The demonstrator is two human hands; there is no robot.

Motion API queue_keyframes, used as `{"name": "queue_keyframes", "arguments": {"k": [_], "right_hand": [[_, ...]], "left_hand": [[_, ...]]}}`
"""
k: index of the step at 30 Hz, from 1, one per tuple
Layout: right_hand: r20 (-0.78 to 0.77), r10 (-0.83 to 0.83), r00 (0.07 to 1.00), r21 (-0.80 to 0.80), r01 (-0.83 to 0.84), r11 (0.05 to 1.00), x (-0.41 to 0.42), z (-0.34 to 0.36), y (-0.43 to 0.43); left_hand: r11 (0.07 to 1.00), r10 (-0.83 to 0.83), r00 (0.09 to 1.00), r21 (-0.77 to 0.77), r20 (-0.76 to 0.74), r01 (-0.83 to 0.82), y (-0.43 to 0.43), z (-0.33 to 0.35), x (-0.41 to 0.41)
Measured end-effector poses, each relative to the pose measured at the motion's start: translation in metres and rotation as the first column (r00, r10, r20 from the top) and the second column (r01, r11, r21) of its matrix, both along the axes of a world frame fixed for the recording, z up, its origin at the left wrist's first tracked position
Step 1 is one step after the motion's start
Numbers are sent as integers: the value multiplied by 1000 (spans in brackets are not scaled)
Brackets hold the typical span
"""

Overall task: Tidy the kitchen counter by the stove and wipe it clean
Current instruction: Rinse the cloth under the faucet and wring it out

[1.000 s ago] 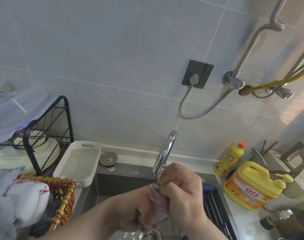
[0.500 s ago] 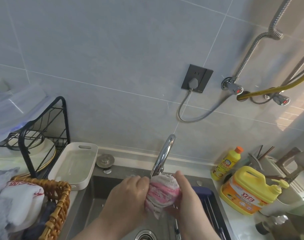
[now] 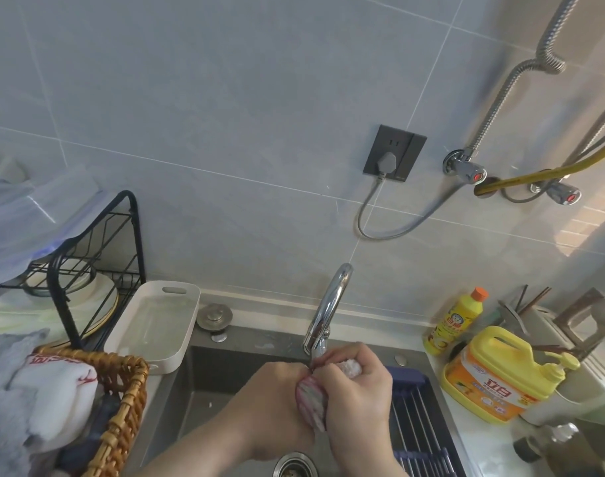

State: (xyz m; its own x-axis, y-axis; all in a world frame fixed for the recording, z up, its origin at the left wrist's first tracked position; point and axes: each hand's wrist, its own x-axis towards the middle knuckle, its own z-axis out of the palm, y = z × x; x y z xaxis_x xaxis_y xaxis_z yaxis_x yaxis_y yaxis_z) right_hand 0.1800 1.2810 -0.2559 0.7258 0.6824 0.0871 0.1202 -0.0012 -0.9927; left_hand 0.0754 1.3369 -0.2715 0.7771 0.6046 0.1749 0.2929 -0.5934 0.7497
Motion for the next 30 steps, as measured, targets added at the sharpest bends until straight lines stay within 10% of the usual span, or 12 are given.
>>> {"name": "queue_keyframes", "arguments": {"k": [8, 22, 30], "right_hand": [[149, 170, 974, -68, -162, 985, 3, 23, 5], [-69, 234, 970, -7, -235, 972, 8, 13, 16], [102, 155, 983, -80, -148, 986, 20, 1, 5]], "left_hand": [[746, -130, 972, -627, 194, 224, 3, 2, 2], [203, -201, 930, -916, 307, 346, 15, -39, 3], [348, -252, 964, -921, 86, 173, 25, -34, -14]]}}
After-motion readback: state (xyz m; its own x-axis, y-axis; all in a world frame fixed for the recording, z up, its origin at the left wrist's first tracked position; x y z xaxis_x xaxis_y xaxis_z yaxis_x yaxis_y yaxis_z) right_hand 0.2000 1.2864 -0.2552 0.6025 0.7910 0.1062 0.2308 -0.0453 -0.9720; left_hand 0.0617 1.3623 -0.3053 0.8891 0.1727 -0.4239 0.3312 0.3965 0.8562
